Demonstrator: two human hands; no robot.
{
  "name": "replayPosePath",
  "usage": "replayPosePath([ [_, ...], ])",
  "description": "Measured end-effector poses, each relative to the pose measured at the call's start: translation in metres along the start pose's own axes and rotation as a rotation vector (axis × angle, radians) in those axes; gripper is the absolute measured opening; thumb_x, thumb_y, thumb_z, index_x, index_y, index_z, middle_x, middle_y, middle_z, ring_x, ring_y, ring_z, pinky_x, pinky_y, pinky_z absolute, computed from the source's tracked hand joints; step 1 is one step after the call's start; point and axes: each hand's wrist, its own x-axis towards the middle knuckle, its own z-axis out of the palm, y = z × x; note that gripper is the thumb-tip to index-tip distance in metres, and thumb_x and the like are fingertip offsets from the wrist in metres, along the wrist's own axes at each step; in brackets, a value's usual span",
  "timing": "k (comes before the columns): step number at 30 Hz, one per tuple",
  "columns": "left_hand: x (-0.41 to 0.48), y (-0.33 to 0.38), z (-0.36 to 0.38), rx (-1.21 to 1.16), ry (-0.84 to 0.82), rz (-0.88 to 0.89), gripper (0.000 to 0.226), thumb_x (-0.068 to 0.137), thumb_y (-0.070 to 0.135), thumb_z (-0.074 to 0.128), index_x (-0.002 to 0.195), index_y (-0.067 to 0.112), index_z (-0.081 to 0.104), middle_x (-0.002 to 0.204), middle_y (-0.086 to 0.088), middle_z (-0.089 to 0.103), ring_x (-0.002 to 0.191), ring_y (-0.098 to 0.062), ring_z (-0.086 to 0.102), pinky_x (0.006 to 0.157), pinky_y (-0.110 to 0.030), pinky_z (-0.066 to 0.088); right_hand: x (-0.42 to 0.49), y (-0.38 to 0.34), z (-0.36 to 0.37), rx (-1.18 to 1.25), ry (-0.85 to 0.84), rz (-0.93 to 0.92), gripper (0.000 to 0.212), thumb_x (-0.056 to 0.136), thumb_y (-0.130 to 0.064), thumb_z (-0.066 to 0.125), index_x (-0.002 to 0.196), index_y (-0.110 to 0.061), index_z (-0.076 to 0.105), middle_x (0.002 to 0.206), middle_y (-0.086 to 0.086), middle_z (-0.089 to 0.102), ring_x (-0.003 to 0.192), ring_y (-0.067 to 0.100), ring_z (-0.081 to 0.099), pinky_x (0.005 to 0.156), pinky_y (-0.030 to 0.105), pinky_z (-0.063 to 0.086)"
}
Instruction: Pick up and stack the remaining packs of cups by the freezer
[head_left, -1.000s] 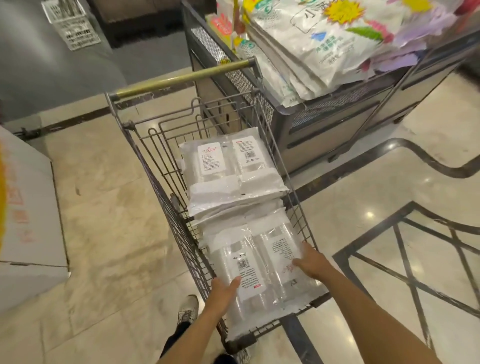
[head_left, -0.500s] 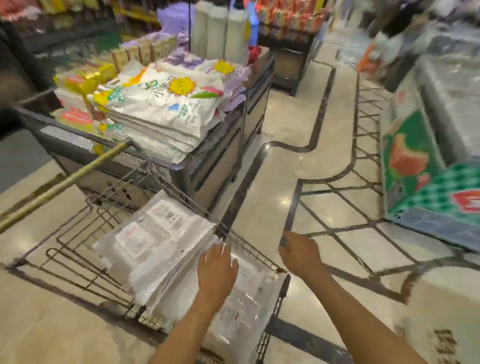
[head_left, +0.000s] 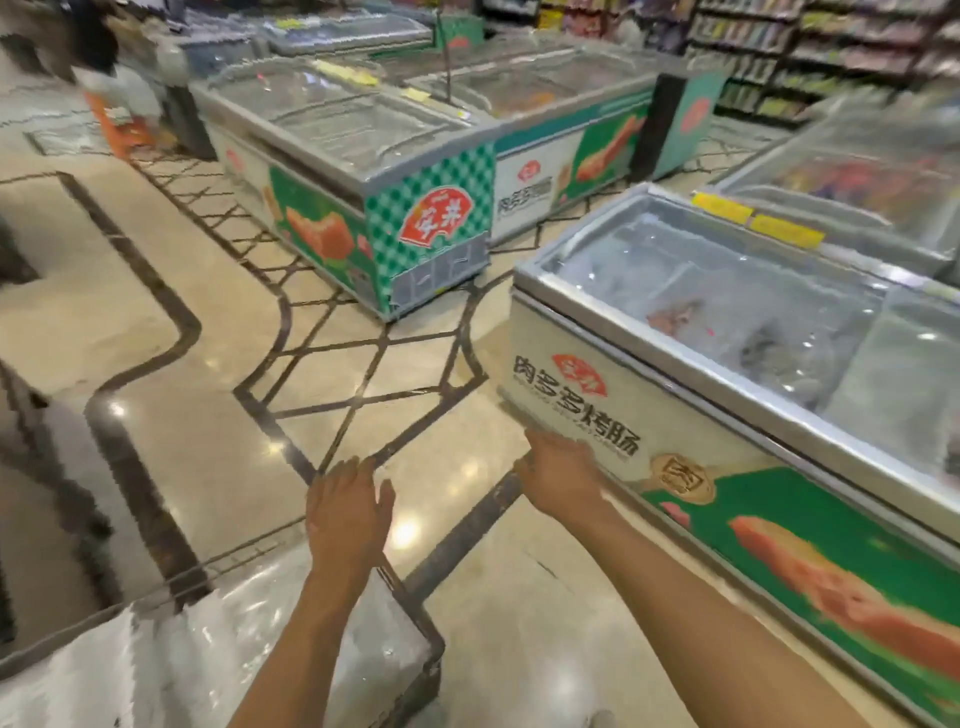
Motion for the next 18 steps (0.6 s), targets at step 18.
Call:
replayPosePath([
  [18,-0.115,0.360,0.098,-0.051,-0.346,0.561,0.044,0.098,0.042,0.050,0.134,0.019,0.061,0.118,-0.005,0.071,0.109,-0.025,0.066,0.094,-0.041,0.049,-0.250,0.370,0.063,0.268,-0.012,0.769,0.058,0.100,-0.047,0.042,0.153,-0.024,0.036,0.155,0.000,0.043,0.143,0.020,0.038,0.119,0.043,0.020],
])
